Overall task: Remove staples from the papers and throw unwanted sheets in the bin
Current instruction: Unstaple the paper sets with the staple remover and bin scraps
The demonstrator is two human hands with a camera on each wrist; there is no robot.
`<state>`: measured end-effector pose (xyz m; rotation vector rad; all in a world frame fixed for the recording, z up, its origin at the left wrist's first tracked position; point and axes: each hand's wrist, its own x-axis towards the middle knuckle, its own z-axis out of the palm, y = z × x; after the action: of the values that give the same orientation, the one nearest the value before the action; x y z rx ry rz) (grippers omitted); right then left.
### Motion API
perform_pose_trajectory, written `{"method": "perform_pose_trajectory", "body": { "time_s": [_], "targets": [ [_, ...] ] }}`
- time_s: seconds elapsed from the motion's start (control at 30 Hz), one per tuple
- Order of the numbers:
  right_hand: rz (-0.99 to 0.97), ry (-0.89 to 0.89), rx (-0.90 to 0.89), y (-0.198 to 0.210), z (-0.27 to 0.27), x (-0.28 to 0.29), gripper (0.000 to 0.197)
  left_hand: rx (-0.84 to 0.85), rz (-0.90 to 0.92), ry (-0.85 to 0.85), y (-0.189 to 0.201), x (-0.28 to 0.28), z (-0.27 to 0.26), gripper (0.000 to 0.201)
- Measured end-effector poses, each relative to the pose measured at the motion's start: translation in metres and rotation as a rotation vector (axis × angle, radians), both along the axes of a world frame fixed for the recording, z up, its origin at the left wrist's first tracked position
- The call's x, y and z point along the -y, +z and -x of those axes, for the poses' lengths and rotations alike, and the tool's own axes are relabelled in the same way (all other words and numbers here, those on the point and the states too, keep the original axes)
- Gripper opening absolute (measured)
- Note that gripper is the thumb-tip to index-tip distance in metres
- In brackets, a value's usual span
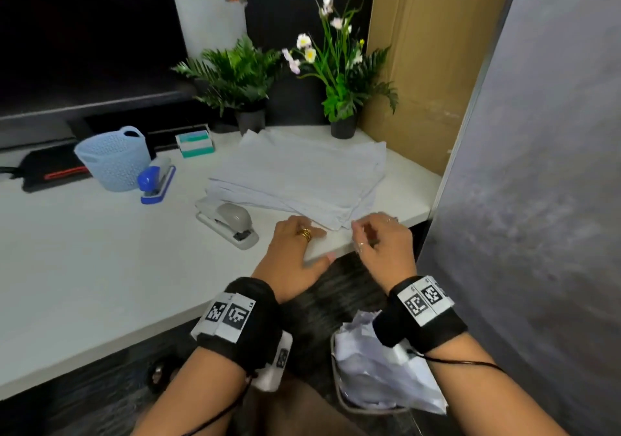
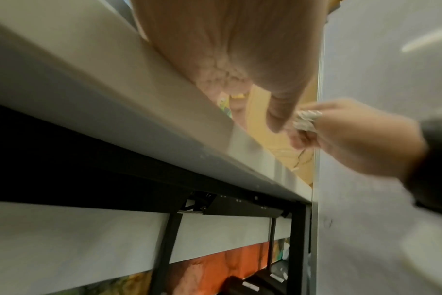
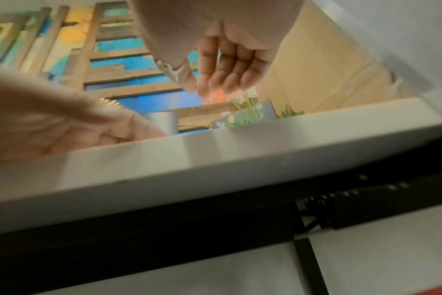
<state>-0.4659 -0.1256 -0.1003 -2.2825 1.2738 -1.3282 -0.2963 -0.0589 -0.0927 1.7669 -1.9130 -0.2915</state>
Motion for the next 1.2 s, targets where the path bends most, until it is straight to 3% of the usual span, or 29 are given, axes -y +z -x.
{"method": "perform_pose_trajectory", "body": {
  "time_s": [0.07, 0.13, 0.2, 0.27, 0.43, 0.63, 0.73, 1.03, 1.13, 1.2],
  "targets": [
    [-0.017, 0.047, -0.094, 0.017, -0.016, 0.012, 0.023, 0.2, 0.101, 0.085, -0.003, -0.007, -0.009, 0.05],
    [-0.177, 0.099, -0.368, 0.022, -0.027, 0.028, 0.057, 0.398, 0.062, 0.159, -0.004, -0.015, -0.016, 0.068],
    [-0.295, 0.109, -0.587, 0.021, -0.035, 0.036, 0.073, 0.491, -0.006, 0.189, -0.005, -0.021, -0.024, 0.083],
    [-0.273, 0.085, -0.663, 0.017, -0.039, 0.04, 0.065, 0.499, -0.066, 0.18, -0.006, -0.021, -0.028, 0.09],
    [0.009, -0.005, -0.785, 0.019, -0.048, 0.029, 0.034, 0.463, -0.089, 0.187, -0.009, -0.017, -0.028, 0.094],
    [0.038, -0.063, -0.975, 0.024, -0.063, 0.017, 0.029, 0.426, -0.105, 0.177, -0.008, -0.019, -0.029, 0.091],
    [-0.027, -0.073, -0.989, 0.027, -0.063, 0.017, 0.033, 0.403, -0.121, 0.176, -0.007, -0.02, -0.029, 0.082],
    [0.005, -0.07, -1.066, 0.034, -0.067, 0.017, 0.028, 0.378, -0.122, 0.166, -0.007, -0.02, -0.029, 0.081],
    [0.059, -0.08, -0.947, 0.033, -0.065, 0.016, 0.024, 0.372, -0.117, 0.169, -0.007, -0.02, -0.029, 0.081],
    [0.088, -0.091, -0.747, 0.031, -0.06, 0.014, 0.021, 0.364, -0.112, 0.167, -0.007, -0.02, -0.029, 0.082]
  ]
}}
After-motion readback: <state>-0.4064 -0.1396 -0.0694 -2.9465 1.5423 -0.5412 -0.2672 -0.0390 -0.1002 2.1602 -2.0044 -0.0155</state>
